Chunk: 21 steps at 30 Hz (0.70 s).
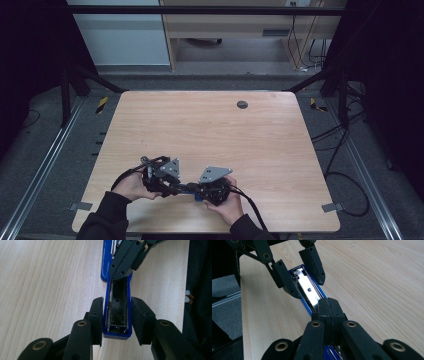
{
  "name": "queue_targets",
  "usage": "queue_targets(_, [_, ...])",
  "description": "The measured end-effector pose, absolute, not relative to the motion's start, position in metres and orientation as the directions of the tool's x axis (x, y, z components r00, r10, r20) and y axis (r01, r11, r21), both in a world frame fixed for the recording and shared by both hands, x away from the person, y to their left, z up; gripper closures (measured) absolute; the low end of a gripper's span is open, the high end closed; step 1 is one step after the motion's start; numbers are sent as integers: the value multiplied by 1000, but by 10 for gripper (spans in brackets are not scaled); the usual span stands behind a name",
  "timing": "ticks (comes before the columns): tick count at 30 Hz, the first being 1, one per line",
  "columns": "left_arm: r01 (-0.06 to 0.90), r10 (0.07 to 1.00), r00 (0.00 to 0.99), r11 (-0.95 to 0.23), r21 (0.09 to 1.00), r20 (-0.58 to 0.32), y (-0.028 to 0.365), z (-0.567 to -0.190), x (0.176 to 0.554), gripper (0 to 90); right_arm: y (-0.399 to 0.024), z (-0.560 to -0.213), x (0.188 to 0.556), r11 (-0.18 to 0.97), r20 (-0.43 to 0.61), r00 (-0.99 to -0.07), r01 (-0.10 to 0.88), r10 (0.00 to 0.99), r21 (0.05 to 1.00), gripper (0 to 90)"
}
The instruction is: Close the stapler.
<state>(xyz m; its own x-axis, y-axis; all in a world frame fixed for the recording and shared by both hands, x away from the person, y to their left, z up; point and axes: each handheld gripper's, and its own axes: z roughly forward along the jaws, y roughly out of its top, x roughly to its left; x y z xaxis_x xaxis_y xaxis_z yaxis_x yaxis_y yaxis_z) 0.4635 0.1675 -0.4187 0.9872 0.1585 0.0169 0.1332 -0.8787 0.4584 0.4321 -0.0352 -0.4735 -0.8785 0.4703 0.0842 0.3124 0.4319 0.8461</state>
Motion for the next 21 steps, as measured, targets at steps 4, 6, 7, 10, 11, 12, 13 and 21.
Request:
queue_targets(4, [133,159,987,-879,457,19,167,-419,463,636,-35,-474,433,431,85,-878,314,471,846,900])
queue_targets(6, [134,160,987,-879,458,18,168,-419,463,636,-35,-474,433,431,85,-878,314,472,846,900])
queue_targets(7, [135,161,987,-878,460,18,168,-419,463,635,-35,-474,433,430,87,-877,316,473,846,900])
queue_targets(10, [136,163,987,-875,464,18,168,-420,463,634,-35,-474,433,431,85,-877,314,473,846,900])
queue_targets(11, [136,163,987,-875,464,18,168,-420,463,633,-35,-474,433,431,85,-877,314,473,846,900])
queue_targets(12, [137,163,986,-874,466,17,169,-420,463,633,-35,-474,433,430,86,-877,315,473,846,900])
queue_targets(13, [137,165,986,-872,471,19,169,-420,463,632,-35,-475,433,429,86,-878,314,472,847,900])
queue_targets(21, [142,178,984,-849,509,22,171,-416,462,630,-35,-475,434,429,86,-876,315,474,847,900])
